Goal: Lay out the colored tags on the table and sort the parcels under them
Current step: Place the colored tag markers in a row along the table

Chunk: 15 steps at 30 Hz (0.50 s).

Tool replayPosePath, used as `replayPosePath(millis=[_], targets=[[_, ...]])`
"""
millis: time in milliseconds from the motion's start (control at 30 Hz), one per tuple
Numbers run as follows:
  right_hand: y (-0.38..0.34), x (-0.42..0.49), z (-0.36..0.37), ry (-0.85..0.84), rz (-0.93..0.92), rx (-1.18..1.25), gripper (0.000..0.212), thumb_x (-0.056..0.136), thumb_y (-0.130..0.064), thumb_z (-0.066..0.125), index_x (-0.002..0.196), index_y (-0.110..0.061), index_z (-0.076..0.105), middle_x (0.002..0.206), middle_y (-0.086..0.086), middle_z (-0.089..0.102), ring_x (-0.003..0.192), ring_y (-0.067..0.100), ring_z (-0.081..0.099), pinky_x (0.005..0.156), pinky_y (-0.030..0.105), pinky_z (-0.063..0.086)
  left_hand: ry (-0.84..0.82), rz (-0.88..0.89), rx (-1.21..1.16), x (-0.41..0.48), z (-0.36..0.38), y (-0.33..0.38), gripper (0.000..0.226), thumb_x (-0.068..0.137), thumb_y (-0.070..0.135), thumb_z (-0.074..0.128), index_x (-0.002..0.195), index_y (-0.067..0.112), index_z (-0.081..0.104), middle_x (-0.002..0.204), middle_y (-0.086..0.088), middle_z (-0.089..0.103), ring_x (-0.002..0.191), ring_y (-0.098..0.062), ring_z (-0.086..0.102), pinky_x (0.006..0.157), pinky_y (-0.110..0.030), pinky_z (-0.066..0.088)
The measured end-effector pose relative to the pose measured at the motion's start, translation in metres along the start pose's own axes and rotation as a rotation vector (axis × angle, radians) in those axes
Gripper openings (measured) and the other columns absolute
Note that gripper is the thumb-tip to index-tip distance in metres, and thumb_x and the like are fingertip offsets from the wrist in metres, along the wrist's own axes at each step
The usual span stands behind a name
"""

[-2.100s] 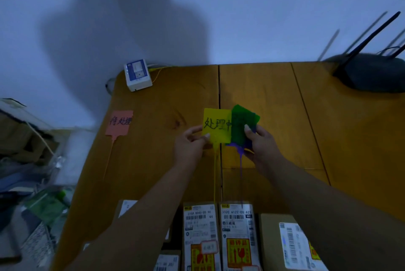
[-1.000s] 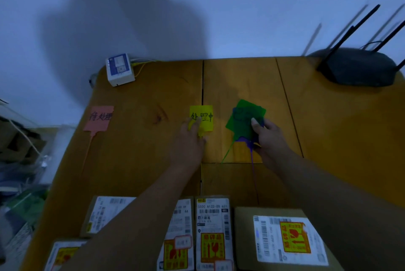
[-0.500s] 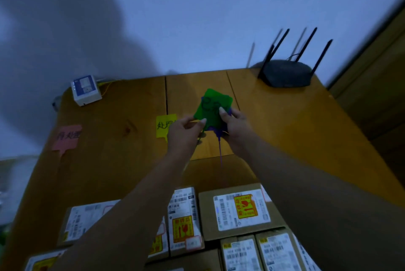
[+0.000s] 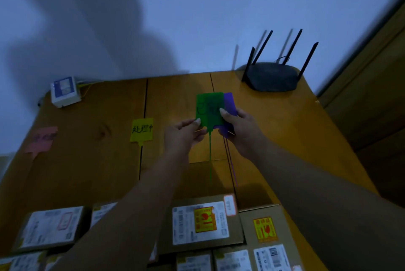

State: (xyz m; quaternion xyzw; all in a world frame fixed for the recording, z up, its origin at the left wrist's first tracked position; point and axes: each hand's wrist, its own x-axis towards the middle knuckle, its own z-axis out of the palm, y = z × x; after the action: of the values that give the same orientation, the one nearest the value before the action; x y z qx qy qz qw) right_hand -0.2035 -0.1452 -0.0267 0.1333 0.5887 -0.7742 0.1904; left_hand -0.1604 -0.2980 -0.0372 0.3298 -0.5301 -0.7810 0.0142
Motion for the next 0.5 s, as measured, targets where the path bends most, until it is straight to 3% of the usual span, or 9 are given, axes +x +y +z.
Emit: replayPosePath(millis=[133, 267, 433, 500], targets=[[-0.002, 0.013, -0.049, 0.015, 0.049, -0.025, 0.035, 0.098, -0.010, 0.068, 0.133, -0.006, 0.064, 0.131, 0.020, 0.070, 0.107, 0.031, 0.069, 0.076, 0.033, 0.058, -0.041, -0.117, -0.087, 0.001, 0.039, -0.031, 0.021, 0.094, 0.005, 0.070, 0.113, -0.002, 0.064, 0.103, -0.025, 0.075, 0.086, -0.026, 0.078, 0.069, -0.027, 0.064], [0.000, 0.027, -0.088, 0.050, 0.083, 0.007, 0.042, 0.099, -0.011, 0.067, 0.140, -0.005, 0.059, 0.132, 0.017, 0.068, 0.106, 0.030, 0.069, 0.076, 0.035, 0.057, 0.001, -0.156, -0.087, 0.011, 0.064, -0.052, 0.007, 0.096, 0.004, 0.068, 0.103, 0.002, 0.066, 0.093, -0.019, 0.077, 0.068, -0.019, 0.079, 0.058, -0.024, 0.062], [0.014, 0.041, -0.125, 0.079, 0.117, 0.034, 0.047, 0.100, -0.011, 0.066, 0.145, -0.009, 0.054, 0.114, 0.002, 0.069, 0.099, 0.023, 0.071, 0.081, 0.040, 0.061, 0.135, -0.161, 0.017, 0.041, 0.072, -0.071, 0.008, 0.099, 0.004, 0.065, 0.105, 0.003, 0.060, 0.092, -0.020, 0.071, 0.054, -0.013, 0.071, 0.050, -0.021, 0.058], [0.021, 0.046, -0.138, 0.091, 0.135, 0.043, 0.048, 0.100, -0.010, 0.066, 0.145, -0.010, 0.054, 0.110, 0.001, 0.070, 0.097, 0.022, 0.071, 0.087, 0.044, 0.060, 0.188, -0.160, 0.065, 0.054, 0.071, -0.079, 0.005, 0.099, 0.005, 0.064, 0.097, 0.006, 0.060, 0.088, -0.018, 0.070, 0.048, -0.011, 0.069, 0.046, -0.020, 0.057]])
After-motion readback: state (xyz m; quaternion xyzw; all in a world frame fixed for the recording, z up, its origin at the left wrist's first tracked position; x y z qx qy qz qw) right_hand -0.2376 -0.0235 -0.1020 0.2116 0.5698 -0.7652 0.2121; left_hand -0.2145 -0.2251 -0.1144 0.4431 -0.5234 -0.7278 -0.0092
